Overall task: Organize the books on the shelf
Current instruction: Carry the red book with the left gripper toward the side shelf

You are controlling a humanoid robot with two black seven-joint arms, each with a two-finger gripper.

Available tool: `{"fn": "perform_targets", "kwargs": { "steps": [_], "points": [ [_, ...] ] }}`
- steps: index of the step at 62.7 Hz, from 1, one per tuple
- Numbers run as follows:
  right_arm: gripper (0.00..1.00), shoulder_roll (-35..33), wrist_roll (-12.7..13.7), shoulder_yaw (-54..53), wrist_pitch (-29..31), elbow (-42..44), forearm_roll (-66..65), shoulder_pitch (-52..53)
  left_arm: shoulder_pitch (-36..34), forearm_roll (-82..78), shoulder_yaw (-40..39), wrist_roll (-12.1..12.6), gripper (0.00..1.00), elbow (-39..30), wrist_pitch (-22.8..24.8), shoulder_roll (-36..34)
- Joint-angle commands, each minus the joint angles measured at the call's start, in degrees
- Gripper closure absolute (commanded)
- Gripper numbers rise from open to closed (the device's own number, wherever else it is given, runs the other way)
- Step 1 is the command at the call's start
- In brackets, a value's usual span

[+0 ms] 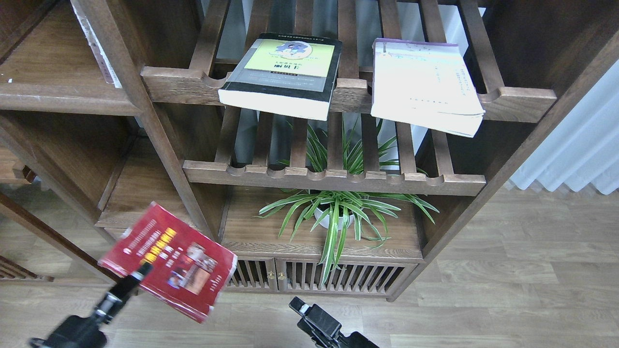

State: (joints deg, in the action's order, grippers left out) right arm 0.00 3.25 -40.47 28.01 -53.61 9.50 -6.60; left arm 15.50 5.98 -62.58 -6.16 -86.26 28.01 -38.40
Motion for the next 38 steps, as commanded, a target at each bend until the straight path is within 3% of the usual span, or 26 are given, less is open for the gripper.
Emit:
{"fn": "perform_targets", "kwargs": {
  "steps": [1, 33, 38],
  "points": [
    [0.00, 0.0, 0.0, 0.0, 0.0, 0.1, 0.0, 0.0, 1.2, 0.0, -5.1, 1.1, 0.93, -3.7, 0.0, -3.3],
    [0.00, 0.0, -0.1, -0.1, 0.0, 2.4, 0.2, -0.2, 2.0, 0.0, -28.1, 3.9, 0.94, -6.4, 0.0, -15.1],
    [0.00, 0.0, -0.1, -0.2, 0.0, 2.5, 0.2, -0.3, 2.0, -0.2, -31.9, 6.1, 0.94, -5.9, 0.0, -16.0]
  ]
}}
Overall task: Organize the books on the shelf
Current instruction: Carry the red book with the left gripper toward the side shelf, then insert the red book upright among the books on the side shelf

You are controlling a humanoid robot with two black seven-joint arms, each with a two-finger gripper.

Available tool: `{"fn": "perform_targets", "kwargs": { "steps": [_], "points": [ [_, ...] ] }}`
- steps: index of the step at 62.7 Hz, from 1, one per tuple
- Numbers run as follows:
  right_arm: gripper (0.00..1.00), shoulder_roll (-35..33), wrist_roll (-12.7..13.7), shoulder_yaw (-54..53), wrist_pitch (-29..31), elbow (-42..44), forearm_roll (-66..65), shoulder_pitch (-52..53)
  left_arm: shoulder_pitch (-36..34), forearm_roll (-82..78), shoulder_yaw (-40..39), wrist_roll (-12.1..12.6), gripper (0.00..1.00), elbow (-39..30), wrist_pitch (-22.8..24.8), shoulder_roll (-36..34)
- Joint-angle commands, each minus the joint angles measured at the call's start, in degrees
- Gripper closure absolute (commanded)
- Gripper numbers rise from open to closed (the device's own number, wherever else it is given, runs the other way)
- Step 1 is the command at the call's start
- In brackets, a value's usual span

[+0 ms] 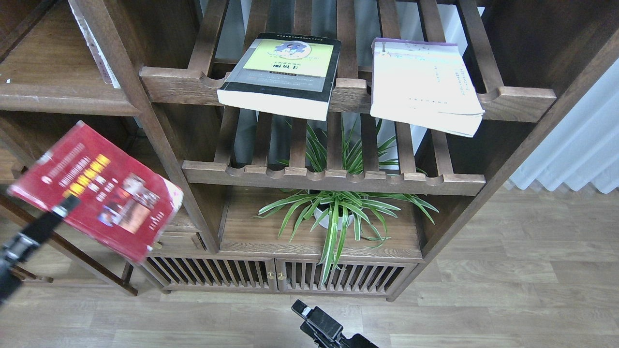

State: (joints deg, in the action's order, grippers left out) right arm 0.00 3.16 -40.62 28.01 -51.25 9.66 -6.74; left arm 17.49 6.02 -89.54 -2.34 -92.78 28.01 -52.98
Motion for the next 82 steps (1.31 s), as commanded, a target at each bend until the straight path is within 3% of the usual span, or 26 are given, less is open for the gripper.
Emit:
{"fn": "perform_targets", "kwargs": {
  "steps": [1, 12, 21, 43, 67, 82],
  "points": [
    [0.00, 0.0, 0.0, -0.1, 0.0, 0.2, 0.0, -0.2, 0.0, -0.2, -5.4, 2.8, 0.94, 0.7, 0.0, -1.5],
    [0.00, 0.0, 0.0, -0.1, 0.0, 0.2, 0.0, -0.4, -0.8, -0.5, -12.7, 10.7, 0.94, 2.3, 0.0, -1.7],
    [0.00, 0.0, 0.0, 0.0, 0.0, 0.2, 0.0, -0.4, -3.7, -3.6, -16.2, 14.4, 0.94, 3.3, 0.0, -1.7],
    [0.00, 0.0, 0.0, 0.2, 0.0, 0.2, 0.0, -0.5, -20.8, -18.6, -19.3, 15.0, 0.93, 8.4, 0.0, -1.6],
    [0.00, 0.0, 0.0, 0.2, 0.0, 0.2, 0.0, -0.6, -40.1, -36.2, -13.3, 15.0, 0.93, 12.1, 0.0, 5.5],
    [0.00, 0.0, 0.0, 0.2, 0.0, 0.1, 0.0, -0.6, -46.6, -38.9, -8.0, 15.0, 0.93, 13.5, 0.0, 8.5]
  ]
}}
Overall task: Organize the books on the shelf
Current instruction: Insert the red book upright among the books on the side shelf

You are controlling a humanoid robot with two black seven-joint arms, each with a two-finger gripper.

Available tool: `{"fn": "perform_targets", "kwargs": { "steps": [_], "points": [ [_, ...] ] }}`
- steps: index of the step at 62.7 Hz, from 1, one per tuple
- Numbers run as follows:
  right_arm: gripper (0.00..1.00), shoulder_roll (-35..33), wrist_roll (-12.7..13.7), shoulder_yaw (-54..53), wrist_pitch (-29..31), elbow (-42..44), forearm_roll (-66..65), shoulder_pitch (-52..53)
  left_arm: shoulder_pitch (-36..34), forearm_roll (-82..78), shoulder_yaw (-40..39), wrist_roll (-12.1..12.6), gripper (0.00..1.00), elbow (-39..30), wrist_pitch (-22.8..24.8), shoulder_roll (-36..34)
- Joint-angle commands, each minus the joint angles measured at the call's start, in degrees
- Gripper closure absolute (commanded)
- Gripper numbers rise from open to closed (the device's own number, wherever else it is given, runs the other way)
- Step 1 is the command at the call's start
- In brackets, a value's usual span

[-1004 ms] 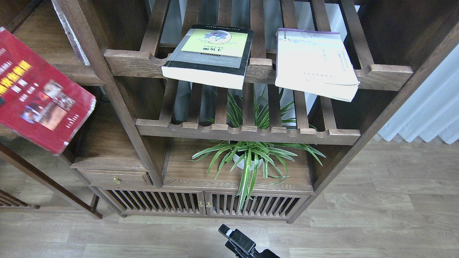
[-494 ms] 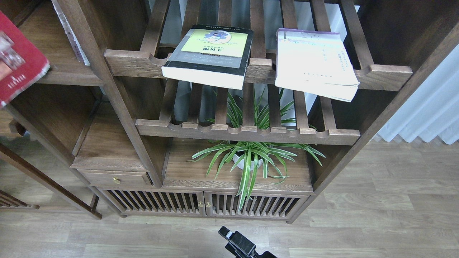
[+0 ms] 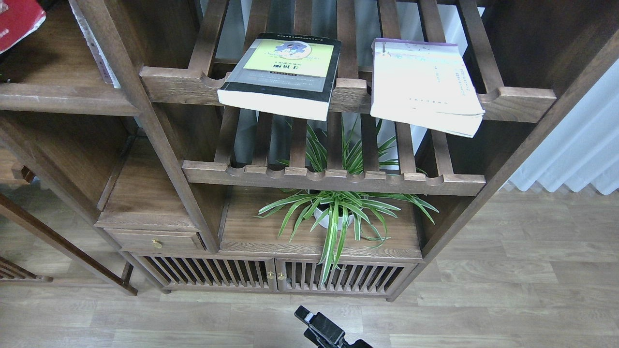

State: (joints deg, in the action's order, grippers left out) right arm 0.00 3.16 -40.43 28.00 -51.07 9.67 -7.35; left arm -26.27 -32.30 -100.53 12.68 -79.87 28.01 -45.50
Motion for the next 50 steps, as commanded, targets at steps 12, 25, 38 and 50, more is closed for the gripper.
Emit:
{"fn": "perform_targets", "kwargs": {
  "steps": [12, 25, 38, 50],
  "points": [
    [0.00, 0.0, 0.0, 0.0, 0.0, -0.1, 0.0, -0.1, -9.1, -1.6, 7.2, 0.0, 0.93, 5.1, 0.0, 2.9],
    [0.00, 0.0, 0.0, 0.0, 0.0, -0.1, 0.0, -0.1, -13.6, -3.1, 9.1, 0.1, 0.93, 9.6, 0.0, 3.8],
    [0.00, 0.0, 0.0, 0.1, 0.0, -0.1, 0.0, -0.1, -15.5, -3.2, 11.8, 1.0, 0.93, 11.0, 0.0, 5.2],
    [0.00, 0.0, 0.0, 0.1, 0.0, -0.1, 0.0, 0.0, -16.7, -3.1, 13.2, 4.2, 0.93, 11.0, 0.0, 8.1]
  ]
}}
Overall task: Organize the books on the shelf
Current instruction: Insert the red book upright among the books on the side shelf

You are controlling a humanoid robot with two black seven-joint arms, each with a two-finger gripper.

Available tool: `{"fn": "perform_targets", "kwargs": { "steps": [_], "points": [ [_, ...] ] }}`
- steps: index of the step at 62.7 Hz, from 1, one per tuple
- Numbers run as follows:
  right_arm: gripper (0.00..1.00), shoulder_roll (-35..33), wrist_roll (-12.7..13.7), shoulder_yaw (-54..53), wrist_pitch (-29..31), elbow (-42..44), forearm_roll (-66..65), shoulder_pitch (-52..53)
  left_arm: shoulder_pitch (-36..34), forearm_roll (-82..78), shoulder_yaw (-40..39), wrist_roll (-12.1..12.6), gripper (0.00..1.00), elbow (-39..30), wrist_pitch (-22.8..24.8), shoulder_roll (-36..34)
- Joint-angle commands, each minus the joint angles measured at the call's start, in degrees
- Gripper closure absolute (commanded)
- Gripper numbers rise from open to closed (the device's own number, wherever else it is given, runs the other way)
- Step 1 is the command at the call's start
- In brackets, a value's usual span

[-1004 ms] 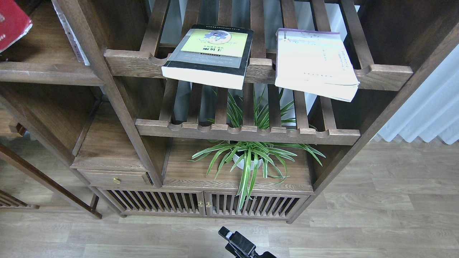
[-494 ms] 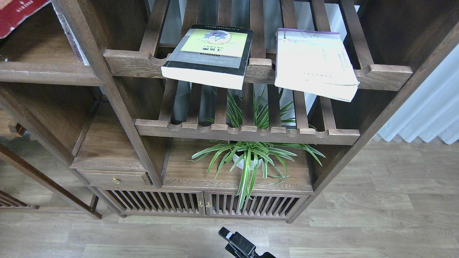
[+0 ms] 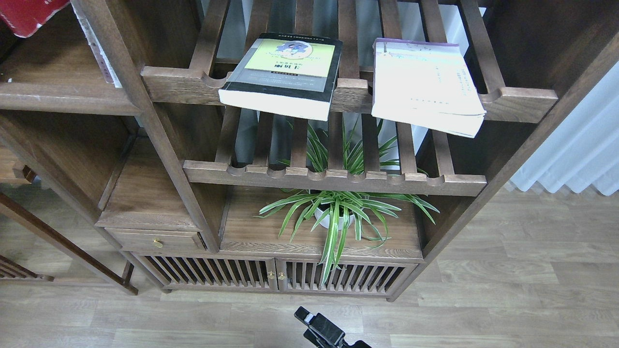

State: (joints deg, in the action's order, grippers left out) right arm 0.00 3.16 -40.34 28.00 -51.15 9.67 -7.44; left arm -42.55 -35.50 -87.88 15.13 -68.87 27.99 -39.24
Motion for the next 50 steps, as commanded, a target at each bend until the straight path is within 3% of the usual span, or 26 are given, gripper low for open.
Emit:
{"fn": "perform_targets", "kwargs": {
  "steps": [1, 27, 50],
  "points": [
    [0.00, 0.0, 0.0, 0.0, 0.0, 0.1, 0.0, 0.1, -0.4, 0.1, 0.5, 1.8, 0.93, 0.0, 0.0, 2.1],
    [0.00, 0.0, 0.0, 0.0, 0.0, 0.1, 0.0, 0.1, -1.7, -0.2, 0.7, 6.6, 0.93, 2.2, 0.0, 3.5],
    [0.00, 0.0, 0.0, 0.0, 0.0, 0.1, 0.0, 0.1, -2.9, -1.0, 1.9, 6.8, 0.88, 4.0, 0.0, 3.6]
  ]
}}
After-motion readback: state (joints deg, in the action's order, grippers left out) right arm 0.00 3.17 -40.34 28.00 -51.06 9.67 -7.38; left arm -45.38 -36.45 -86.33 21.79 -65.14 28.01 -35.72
